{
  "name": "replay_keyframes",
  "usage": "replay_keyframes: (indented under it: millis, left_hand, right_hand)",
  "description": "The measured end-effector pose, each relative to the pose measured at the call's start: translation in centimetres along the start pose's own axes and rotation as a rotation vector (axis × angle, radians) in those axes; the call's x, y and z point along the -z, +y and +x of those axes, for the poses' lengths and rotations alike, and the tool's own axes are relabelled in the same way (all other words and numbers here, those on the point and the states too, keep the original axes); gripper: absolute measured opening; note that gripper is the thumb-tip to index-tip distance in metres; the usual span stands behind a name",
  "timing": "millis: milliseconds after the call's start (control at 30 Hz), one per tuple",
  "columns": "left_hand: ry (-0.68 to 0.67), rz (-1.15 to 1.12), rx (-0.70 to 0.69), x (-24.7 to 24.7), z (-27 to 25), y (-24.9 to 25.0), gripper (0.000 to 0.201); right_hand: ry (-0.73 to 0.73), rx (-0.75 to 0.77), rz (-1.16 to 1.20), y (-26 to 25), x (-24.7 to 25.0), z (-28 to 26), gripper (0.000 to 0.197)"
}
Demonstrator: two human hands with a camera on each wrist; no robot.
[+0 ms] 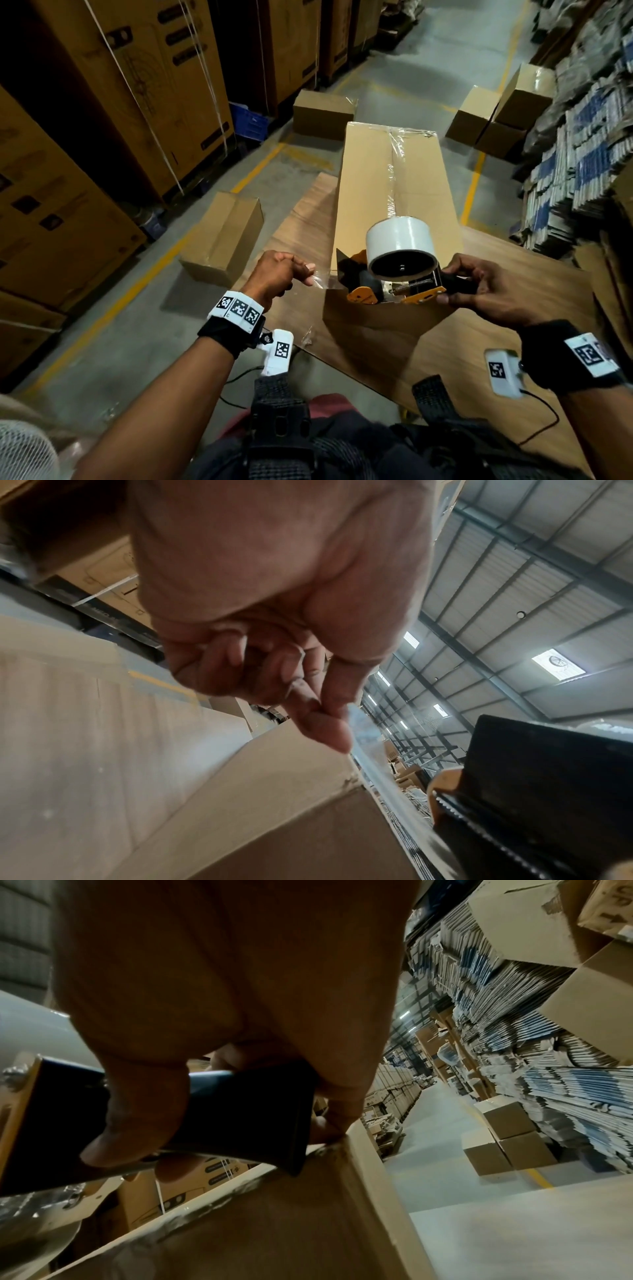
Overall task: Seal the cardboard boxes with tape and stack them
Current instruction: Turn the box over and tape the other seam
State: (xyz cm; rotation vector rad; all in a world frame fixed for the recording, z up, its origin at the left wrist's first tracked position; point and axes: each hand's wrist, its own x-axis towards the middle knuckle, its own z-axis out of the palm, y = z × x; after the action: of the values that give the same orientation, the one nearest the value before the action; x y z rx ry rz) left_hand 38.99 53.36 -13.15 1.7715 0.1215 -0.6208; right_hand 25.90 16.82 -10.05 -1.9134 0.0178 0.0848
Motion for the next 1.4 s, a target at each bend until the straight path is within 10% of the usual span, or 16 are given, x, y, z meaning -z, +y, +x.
replay_keyframes:
  millis: [433,867,1000,1100,1233,1333,1400]
  left_hand:
    - [-0.167,-0.123,-0.071,-1.5,2.0,-4.1,0.016]
    - [-0.249,-0.248,0.033,-5.1,2.5,-6.7,0.019]
    - [-0.212,0.057,0.194,-5.1,3.2,-9.1,0.055]
    - [-0.086,0.242,0.021,-4.4,2.9,-9.6,0.044]
    - [0.170,0.353,-0.558,-4.7,-0.2,-7.6,0.092]
    - [0.028,0.442,-0.828,-6.2,-2.1,-7.4,0.120]
    - [-0.089,0.440,-0.745,-7.1,-2.3,-8.7,0.128]
  right_hand:
    - [-0.038,-0.023,-0.031,-0.7,0.2,0.4,0.025]
    - [-0.033,-0.105,-0.016,-1.3,0.0,0.3,0.067]
    - [-0.048,-0.139,-0.026,-1.2,-0.2,0.3,0.070]
    - [-0.048,-0.150,-0.057,-1.2,0.1,0.3,0.067]
    - [-0.042,-0.143,-0.099,-1.1,0.3,0.3,0.061]
    - [-0.041,-0.144,-0.124,-1.5,0.2,0.3,0.033]
    - [-0.052,-0.146,-0.141,-1.6,0.2,0.3,0.030]
